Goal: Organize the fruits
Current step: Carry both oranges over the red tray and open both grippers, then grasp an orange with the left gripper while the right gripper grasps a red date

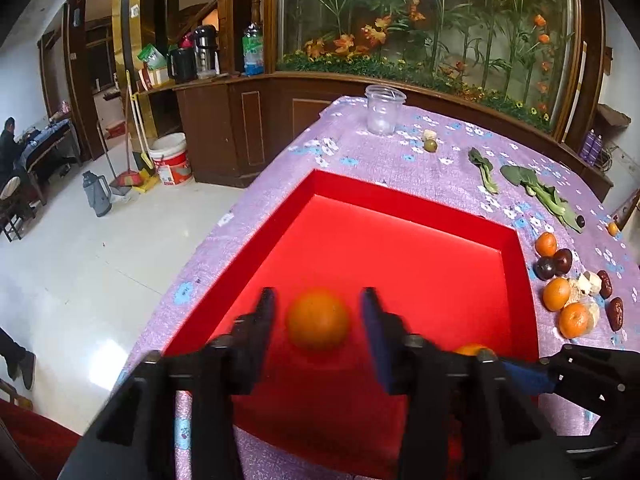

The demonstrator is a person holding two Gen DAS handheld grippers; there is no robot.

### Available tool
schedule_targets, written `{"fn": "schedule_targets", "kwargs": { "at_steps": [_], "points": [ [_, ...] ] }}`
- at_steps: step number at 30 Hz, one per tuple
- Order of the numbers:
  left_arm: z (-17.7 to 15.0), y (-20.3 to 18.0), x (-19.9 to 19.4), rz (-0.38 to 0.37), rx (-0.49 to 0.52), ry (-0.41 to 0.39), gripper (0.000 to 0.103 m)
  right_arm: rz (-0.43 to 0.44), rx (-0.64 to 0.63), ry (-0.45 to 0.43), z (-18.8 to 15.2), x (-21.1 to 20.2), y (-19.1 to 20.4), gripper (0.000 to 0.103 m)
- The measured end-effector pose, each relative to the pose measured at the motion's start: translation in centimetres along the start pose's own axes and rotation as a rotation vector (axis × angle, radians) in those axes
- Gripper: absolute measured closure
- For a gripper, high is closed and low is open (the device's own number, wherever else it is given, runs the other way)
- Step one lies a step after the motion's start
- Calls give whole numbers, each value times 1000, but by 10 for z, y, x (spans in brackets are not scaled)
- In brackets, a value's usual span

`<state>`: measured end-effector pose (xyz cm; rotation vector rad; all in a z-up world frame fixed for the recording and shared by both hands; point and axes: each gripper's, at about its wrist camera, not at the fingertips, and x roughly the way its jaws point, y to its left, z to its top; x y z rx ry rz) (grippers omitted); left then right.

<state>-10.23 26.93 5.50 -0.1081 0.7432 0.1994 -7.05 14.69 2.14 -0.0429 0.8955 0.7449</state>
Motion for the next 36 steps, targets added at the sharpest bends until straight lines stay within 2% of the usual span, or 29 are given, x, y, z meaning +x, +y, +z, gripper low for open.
{"fn": "schedule_targets", "kwargs": {
  "at_steps": [8,12,15,19,23,27,30,33,36],
  "points": [
    [3,-15,-36,12,22,-90,17,-24,13,-72,-4,-30,-7,67],
    [0,-28,-52,-10,43,-112,15,-51,46,-134,-9,-57,-18,52],
    [-3,-44,-65,-24,86,-129,12,-90,69,-177,-17,-80,-31,50],
    [-8,-65,-76,-4,145,-138,12,-135,115,-225,-30,-112,-54,45],
    [-10,-77,-89,-21,174,-165,12,-227,150,-263,-56,-149,-85,42],
    [-2,-80,-96,-88,145,-176,12,-346,226,-270,-84,-187,-135,42],
    [1,-93,-82,-197,129,-120,12,-406,317,-267,-100,-207,-176,42],
    [-4,-123,-63,-272,165,-52,12,-412,384,-263,-108,-214,-207,42],
    [-14,-157,-44,-338,225,-1,12,-394,403,-245,-106,-207,-221,42]
  ]
}}
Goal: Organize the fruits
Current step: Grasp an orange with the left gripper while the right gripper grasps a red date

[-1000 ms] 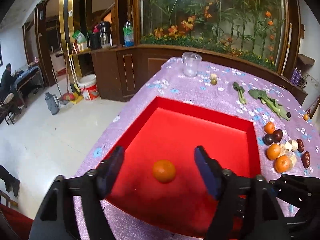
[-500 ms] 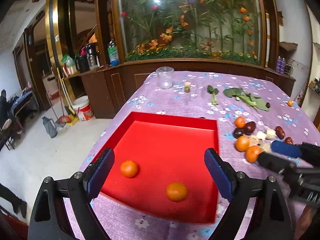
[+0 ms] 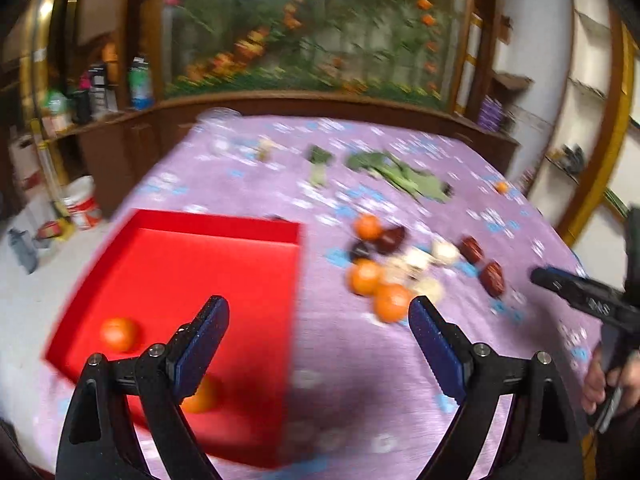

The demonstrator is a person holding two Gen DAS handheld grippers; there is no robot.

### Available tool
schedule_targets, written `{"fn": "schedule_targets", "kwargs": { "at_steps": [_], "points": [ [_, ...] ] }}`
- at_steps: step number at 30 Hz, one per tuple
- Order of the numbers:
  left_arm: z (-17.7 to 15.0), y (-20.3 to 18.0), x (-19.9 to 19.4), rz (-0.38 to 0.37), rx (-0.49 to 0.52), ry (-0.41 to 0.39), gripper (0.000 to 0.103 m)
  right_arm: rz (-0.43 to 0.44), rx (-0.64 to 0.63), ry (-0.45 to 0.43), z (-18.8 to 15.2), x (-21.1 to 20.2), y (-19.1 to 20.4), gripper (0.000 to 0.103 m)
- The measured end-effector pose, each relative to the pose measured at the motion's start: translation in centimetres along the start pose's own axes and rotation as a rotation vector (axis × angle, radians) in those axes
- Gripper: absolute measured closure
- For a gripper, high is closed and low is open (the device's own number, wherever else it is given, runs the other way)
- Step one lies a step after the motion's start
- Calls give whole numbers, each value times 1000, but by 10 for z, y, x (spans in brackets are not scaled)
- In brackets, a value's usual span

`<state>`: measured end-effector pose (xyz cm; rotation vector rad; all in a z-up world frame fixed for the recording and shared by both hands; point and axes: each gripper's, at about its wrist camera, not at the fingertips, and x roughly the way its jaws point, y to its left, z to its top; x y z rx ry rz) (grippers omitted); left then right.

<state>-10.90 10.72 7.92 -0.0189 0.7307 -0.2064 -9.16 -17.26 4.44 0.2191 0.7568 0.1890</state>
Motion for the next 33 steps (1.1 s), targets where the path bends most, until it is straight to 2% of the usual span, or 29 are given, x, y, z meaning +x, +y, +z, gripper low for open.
{"fn": "schedule_targets", "kwargs": {
  "at_steps": [1,4,5,12,15,16,17,19,21,24,28,29,31,32,33],
  "points": [
    [-2,-7,6,-10,13,10,15,2,-1,14,2,7,0,42],
    [-1,-27,33,-39,57,58,43,6,-19,53,-1,27,-1,42],
    [1,-30,45,-48,59,81,46,5,-28,64,0,34,1,42],
    [7,-28,82,-44,34,141,46,-3,-41,106,3,66,3,43],
    [6,-30,86,-67,33,135,46,-8,-47,125,4,74,5,47],
    [6,-30,85,-70,35,133,51,-12,-49,131,4,76,5,48],
    [5,-30,84,-89,35,131,64,-19,-52,139,4,79,5,52],
    [4,-31,82,-129,29,134,74,-30,-57,140,4,80,5,59],
    [2,-33,79,-128,36,132,74,-35,-59,143,4,80,5,66],
    [2,-34,82,-150,36,141,72,-40,-61,142,4,80,6,66],
    [0,-42,92,-126,68,155,50,-42,-59,140,5,82,6,66],
    [-1,-42,95,-135,65,165,49,-42,-60,139,5,83,7,66],
    [-2,-44,100,-166,52,174,50,-45,-62,137,5,83,8,65],
    [-2,-44,101,-174,54,174,64,-48,-67,137,5,84,8,65],
    [-2,-46,100,-207,54,170,71,-52,-70,138,6,84,9,66]
  ]
}}
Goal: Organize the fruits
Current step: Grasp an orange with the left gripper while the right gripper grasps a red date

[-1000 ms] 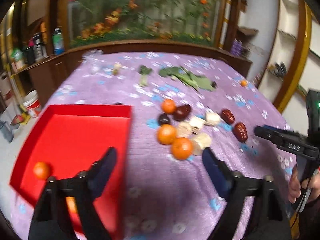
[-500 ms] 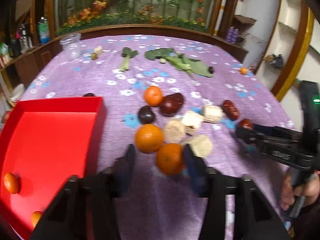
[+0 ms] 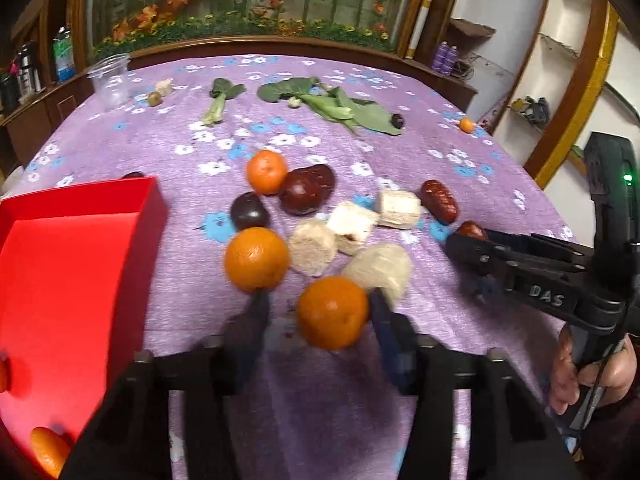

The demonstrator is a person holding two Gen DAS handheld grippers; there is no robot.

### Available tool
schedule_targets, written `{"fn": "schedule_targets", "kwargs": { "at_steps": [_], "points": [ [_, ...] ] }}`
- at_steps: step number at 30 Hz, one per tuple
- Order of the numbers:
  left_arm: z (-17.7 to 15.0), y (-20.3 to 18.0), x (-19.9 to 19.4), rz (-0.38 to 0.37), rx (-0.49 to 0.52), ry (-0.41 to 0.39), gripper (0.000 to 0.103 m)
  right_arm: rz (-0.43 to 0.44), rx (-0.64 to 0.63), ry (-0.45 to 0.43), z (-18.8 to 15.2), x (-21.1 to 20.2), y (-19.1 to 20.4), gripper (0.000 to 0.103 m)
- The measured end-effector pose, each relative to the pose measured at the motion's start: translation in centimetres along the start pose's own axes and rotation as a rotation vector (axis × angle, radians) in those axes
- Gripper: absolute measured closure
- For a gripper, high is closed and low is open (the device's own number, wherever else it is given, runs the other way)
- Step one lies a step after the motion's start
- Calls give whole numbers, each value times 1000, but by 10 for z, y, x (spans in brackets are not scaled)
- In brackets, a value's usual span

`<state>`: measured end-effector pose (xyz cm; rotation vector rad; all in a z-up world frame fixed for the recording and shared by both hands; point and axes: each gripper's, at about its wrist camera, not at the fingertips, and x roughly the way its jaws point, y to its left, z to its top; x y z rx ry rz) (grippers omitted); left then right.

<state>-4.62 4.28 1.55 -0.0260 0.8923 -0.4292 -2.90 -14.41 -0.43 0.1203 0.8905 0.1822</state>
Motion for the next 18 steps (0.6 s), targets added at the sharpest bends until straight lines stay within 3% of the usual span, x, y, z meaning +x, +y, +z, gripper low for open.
{"fn": "schedule_targets", "kwargs": {
  "at_steps": [5,11,18],
  "points": [
    [-4,-5,-7,11,7,-7,71,11,19,-10,0,-6,0,69],
    [-4,13,-54,-5,-68,-93,71,46,-3,-64,4,-38,21,68],
    [-12,74,-122,136,-161,-214,70,216,-93,-75,20,-61,101,68]
  ]
}}
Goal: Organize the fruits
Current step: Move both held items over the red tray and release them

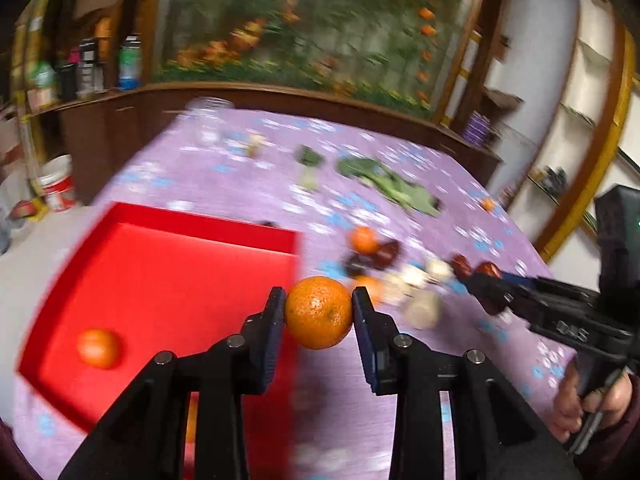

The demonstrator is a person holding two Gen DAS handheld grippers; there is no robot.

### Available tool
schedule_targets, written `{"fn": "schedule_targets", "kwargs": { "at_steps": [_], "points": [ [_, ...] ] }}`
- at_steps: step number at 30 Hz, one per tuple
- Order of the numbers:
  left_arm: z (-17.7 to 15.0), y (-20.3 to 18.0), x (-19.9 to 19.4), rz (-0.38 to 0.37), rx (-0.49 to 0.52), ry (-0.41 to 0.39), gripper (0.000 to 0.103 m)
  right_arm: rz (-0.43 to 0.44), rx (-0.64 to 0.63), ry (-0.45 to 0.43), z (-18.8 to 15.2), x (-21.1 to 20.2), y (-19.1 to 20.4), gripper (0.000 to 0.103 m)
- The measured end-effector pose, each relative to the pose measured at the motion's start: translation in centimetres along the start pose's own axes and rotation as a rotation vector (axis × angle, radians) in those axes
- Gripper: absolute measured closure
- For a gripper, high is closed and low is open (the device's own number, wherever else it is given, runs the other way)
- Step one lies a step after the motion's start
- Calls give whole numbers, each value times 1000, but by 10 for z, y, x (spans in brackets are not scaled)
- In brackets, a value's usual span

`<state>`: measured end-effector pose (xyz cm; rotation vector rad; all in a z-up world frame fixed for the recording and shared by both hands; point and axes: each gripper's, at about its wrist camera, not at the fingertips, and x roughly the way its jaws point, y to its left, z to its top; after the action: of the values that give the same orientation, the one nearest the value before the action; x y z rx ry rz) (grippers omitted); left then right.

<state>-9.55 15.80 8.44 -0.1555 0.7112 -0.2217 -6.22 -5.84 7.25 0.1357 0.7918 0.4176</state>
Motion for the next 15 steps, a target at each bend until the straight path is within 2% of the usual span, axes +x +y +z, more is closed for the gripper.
{"fn": "schedule_targets", "kwargs": {
  "at_steps": [3,6,11,15],
  "points": [
    [-1,37,-11,70,-55,-27,70,93,-36,28,6,14,42,68],
    [-6,72,-17,127,-115,-29,70,151,-94,58,3,32,85,68],
    [-12,114,-22,170,-180,-35,70,183,-180,113,-7,64,136,68],
    [-17,138,-18,191,-216,-21,70,180,-206,164,-14,91,155,68]
  ]
}}
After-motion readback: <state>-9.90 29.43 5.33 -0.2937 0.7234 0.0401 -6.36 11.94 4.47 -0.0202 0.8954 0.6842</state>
